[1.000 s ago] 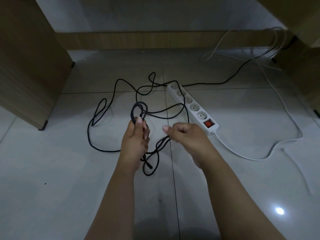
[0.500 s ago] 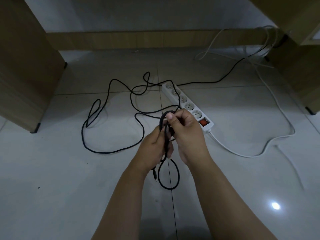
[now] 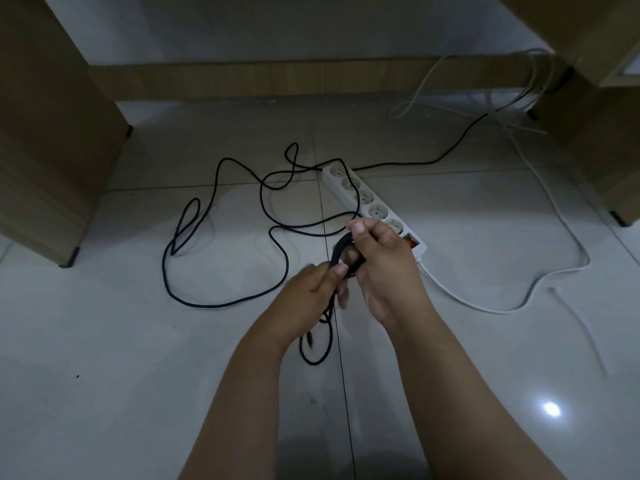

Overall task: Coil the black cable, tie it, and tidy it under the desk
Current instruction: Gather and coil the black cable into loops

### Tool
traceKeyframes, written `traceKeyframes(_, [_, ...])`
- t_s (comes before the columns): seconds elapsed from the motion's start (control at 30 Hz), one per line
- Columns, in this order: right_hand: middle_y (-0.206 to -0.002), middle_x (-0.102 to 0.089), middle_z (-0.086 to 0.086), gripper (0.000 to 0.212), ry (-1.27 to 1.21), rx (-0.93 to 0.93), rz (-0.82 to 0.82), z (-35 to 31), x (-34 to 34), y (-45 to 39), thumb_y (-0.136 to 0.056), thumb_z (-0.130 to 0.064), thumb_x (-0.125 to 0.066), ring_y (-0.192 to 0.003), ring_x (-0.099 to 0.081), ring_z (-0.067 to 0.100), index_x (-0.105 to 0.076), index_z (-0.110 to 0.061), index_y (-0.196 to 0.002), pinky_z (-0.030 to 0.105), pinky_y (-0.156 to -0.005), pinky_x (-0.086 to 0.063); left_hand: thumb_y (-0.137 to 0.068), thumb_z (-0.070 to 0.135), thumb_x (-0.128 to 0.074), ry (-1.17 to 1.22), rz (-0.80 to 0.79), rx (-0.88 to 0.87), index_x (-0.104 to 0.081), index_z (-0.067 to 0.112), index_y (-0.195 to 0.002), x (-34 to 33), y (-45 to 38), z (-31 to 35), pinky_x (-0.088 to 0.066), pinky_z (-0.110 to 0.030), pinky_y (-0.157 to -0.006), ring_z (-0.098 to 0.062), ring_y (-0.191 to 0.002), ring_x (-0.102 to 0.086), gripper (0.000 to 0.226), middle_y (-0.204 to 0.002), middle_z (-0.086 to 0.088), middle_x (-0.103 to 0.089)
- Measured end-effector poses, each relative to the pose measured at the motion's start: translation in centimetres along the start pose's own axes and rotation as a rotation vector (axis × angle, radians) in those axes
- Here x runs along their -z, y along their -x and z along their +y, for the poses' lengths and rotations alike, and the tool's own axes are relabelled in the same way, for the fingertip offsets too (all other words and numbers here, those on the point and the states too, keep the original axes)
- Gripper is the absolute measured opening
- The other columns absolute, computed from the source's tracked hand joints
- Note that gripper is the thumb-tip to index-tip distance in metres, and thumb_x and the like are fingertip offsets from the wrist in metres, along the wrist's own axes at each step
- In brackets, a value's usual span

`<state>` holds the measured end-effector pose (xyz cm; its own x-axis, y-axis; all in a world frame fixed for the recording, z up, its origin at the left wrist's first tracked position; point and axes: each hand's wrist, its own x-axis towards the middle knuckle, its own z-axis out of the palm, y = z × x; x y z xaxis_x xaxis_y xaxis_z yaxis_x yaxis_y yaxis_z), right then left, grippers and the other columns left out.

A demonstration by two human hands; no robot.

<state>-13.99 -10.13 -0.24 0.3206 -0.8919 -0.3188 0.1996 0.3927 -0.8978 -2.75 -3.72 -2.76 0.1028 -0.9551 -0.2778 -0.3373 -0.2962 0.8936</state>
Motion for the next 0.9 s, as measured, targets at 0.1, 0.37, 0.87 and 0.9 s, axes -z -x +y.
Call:
traceKeyframes(0.1, [-0.067, -0.051, 0.002, 0.02, -0.066, 0.007, 0.007, 0.0, -0.2, 0.0, -0.102, -0.02, -0.047, -0.068, -0.055, 0.019, -0.065, -0.017, -0.093, 0.04, -0.056, -0.049, -0.104, 0.041, -0.034, 0.039, 0.051, -0.006, -0.055, 0.015, -0.078, 0.0, 0.2, 0.1, -0.044, -0.019, -0.077, -0.009, -0.076, -0.062, 0.042, -0.064, 0.009, -0.062])
traceKeyframes(0.37, [-0.062, -0.058, 0.005, 0.074, 0.067, -0.366, -0.26, 1.6, -1.4, 0.9, -0.096, -0.065, -0.02, -0.059, -0.049, 0.019, -0.066, -0.007, -0.09, 0.043, -0.085, -0.053, -0.104, 0.042, -0.033, 0.568, 0.316, -0.028, -0.046, 0.014, -0.081, 0.8, 0.1, 1.2, -0.044, -0.029, -0.051, -0.012, -0.045, -0.041, 0.038, -0.054, 0.003, -0.041])
traceKeyframes(0.87, [-0.056, -0.057, 0.006, 0.053, 0.487, -0.371, -0.483, -0.4, 1.2, 1.3, -0.094, -0.061, -0.041, -0.037, -0.03, 0.012, -0.068, -0.023, -0.119, 0.028, -0.053, -0.044, -0.104, 0.042, -0.033, 0.617, 0.456, 0.017, -0.044, 0.016, -0.081, 1.5, -0.4, -0.1, -0.029, -0.025, -0.044, -0.01, -0.044, -0.03, 0.036, -0.059, 0.003, -0.037])
traceKeyframes(0.9, [-0.05, -0.051, 0.005, 0.059, 0.451, -0.356, -0.473, -0.4, 1.5, 1.1, -0.093, -0.065, -0.037, -0.037, -0.026, 0.012, -0.072, -0.021, -0.113, 0.026, -0.048, -0.039, -0.105, 0.041, -0.033, 0.599, 0.455, 0.023, -0.044, 0.016, -0.082, 1.5, -0.2, -0.1, -0.029, -0.025, -0.043, -0.01, -0.044, -0.03, 0.035, -0.061, 0.002, -0.038])
